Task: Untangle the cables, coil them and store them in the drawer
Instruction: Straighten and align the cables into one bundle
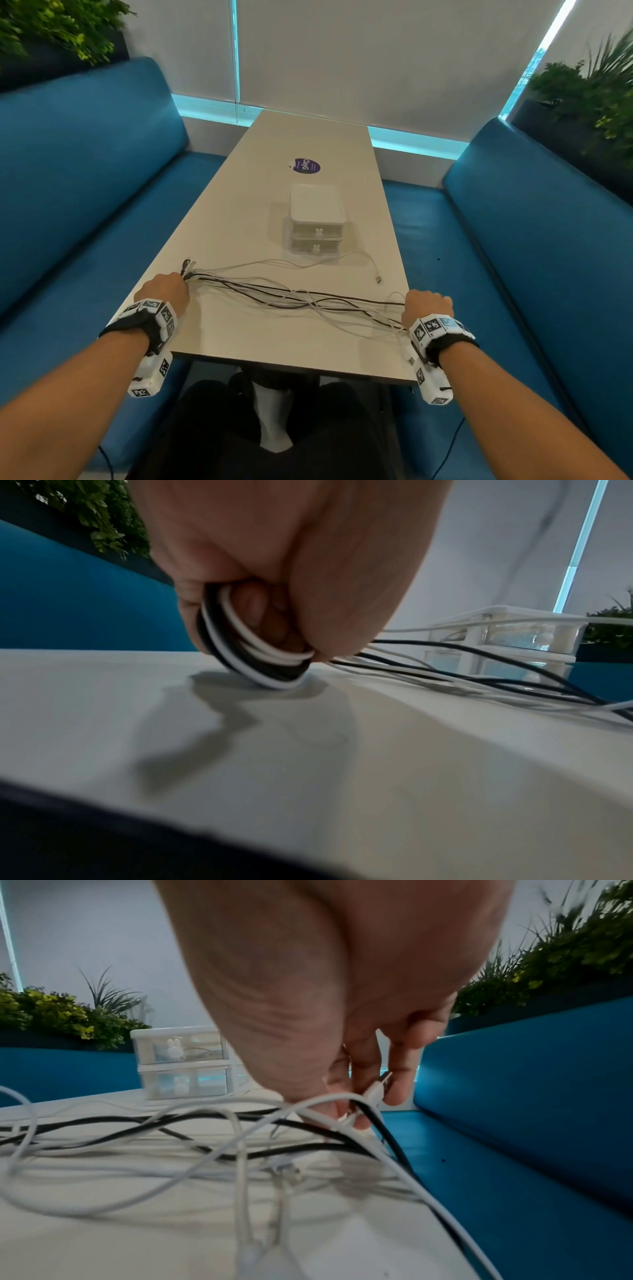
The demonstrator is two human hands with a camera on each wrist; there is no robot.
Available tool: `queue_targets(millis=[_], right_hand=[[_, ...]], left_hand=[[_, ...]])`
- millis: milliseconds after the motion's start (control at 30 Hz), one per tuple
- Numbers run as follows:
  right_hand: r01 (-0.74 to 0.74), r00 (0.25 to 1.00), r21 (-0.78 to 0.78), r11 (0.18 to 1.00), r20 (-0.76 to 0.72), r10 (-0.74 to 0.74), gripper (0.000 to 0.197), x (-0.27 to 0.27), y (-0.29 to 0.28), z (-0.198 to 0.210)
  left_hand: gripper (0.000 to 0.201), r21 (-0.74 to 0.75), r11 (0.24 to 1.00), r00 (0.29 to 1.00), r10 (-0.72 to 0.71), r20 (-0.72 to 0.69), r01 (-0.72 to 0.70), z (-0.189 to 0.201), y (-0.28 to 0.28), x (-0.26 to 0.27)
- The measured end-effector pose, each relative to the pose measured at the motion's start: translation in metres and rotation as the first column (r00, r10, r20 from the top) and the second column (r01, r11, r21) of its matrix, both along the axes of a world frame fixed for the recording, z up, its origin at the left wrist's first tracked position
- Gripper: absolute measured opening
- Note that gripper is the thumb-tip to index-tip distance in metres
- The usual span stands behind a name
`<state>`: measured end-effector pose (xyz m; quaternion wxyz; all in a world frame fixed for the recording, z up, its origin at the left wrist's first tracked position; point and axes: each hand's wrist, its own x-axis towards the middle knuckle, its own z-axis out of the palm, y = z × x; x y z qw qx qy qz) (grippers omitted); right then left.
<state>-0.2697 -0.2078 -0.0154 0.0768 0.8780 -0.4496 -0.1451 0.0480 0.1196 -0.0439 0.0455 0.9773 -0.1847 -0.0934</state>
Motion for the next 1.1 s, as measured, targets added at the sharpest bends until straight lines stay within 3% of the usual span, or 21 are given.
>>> queue_targets(millis=[133, 300, 433, 500, 767, 933, 967, 1100], right_hand=[[-0.011, 1.0, -0.026, 1.0, -0.027, 0.01, 0.008, 0.002, 0.001, -0.003], [-0.011, 0.999, 0.103, 0.995, 0.035, 0.007, 0.005, 0.003, -0.002, -0.003], [-0.021, 0.998, 0.143, 0.989, 0.057, 0.013, 0.027, -0.002, -0.002, 0.0], [0.0, 1.0, 0.154, 0.988, 0.027, -0.004, 0.028, -0.005, -0.001, 0.003], [0.089, 0.985, -0.006, 0.996, -0.147, -0.088, 0.011, -0.009, 0.005, 0.011], [0.139, 0.983, 0.051, 0.989, -0.127, -0.132, 0.016, -0.004, 0.003, 0.005], [0.16, 0.983, 0.057, 0.985, -0.1, -0.154, 0.025, -0.007, -0.001, 0.003], [0.24, 0.97, 0.061, 0.969, -0.06, -0.236, 0.088, -0.02, -0.017, 0.006]], left_hand=[[0.025, 0.013, 1.0, 1.0, -0.003, 0.017, 0.003, -0.001, 0.001, 0.001], [0.024, 0.017, 1.0, 1.0, -0.013, 0.025, 0.013, 0.0, 0.0, 0.0], [0.024, 0.017, 1.0, 1.0, -0.006, 0.029, 0.005, -0.001, 0.0, 0.0], [0.025, 0.012, 1.0, 1.0, -0.001, 0.03, 0.001, -0.002, 0.0, 0.0], [0.023, 0.017, 1.0, 1.0, 0.017, 0.017, -0.017, -0.002, -0.001, 0.001], [0.024, 0.001, 1.0, 1.0, 0.031, 0.005, -0.031, -0.003, -0.001, 0.003], [0.025, -0.004, 0.999, 0.999, 0.034, 0.004, -0.034, -0.003, -0.001, 0.003], [0.023, -0.006, 1.0, 1.0, 0.027, 0.008, -0.027, -0.004, -0.001, 0.003]])
